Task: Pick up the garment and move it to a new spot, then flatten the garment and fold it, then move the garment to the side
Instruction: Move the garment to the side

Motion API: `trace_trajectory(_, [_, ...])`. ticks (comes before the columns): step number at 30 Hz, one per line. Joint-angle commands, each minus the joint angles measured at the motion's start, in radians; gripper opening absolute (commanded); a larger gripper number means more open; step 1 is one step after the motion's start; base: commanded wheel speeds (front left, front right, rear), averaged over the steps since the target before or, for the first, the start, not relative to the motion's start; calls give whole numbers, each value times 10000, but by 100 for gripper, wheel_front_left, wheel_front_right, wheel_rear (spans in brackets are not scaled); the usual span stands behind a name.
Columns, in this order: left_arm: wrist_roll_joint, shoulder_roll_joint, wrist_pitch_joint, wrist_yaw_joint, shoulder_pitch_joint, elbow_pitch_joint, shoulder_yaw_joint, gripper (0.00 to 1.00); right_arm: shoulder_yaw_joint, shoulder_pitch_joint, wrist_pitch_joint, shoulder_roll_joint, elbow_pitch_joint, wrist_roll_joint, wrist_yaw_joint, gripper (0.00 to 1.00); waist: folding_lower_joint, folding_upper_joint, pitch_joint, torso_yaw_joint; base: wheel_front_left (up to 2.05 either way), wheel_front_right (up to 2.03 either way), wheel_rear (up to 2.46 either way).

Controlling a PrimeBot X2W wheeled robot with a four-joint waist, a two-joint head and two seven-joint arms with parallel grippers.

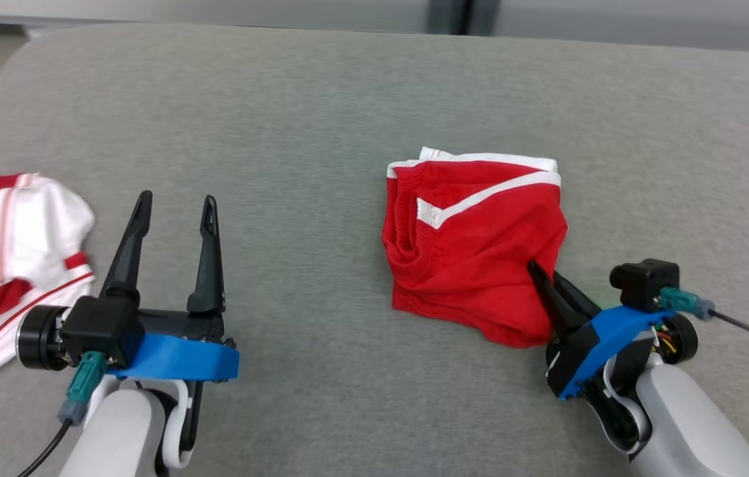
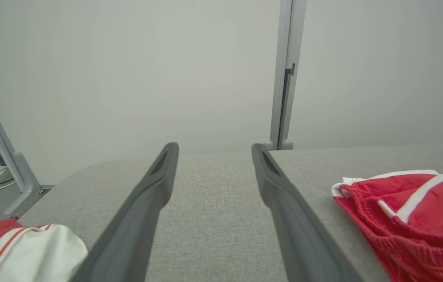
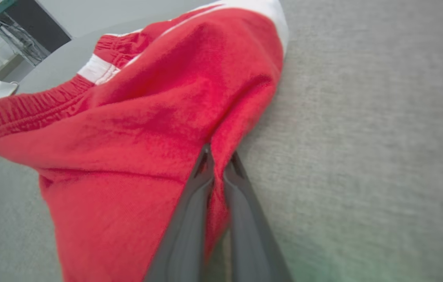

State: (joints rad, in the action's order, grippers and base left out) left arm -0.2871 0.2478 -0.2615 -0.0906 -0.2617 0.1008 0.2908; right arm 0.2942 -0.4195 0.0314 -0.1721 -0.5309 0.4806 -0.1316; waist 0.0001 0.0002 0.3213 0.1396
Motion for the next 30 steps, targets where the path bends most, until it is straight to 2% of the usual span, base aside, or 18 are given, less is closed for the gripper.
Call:
trace_trajectory(1, [74, 77, -47, 40, 32, -78, -33, 100, 72, 343, 181, -264, 34, 187, 15, 0, -1, -2, -159, -541, 0, 0, 0])
trace_trajectory(5, [100, 171, -31, 142, -149, -253, 33, 100, 405, 445, 391, -586, 202, 488, 18, 0, -1, -2, -17, -1418, 0, 0, 0])
trace_trajectory(13, [182, 92, 220, 267, -587, -682, 349, 100, 226, -39, 612, -1346, 92, 927, 18, 0, -1, -2, 573, -2296, 0, 0, 0])
trace_trajectory(21, [456, 116, 438, 402, -1399, -1084, 681, 100, -797, -1623, 978, -2704, -959, 815, 15, 0, -1, -2, 1612, -2400, 0, 0, 0])
trace_trajectory(25, [604, 123, 497, 448, -1737, -1261, 811, 100, -1522, -2425, 1196, -3437, -1806, 439, 8, 0, -1, -2, 2106, -2345, 0, 0, 0])
trace_trajectory(30, [731, 78, 517, 488, -2140, -1324, 977, 100, -2618, -3348, 1607, -3948, -2951, -336, 9, 0, -1, -2, 2535, -2238, 0, 0, 0])
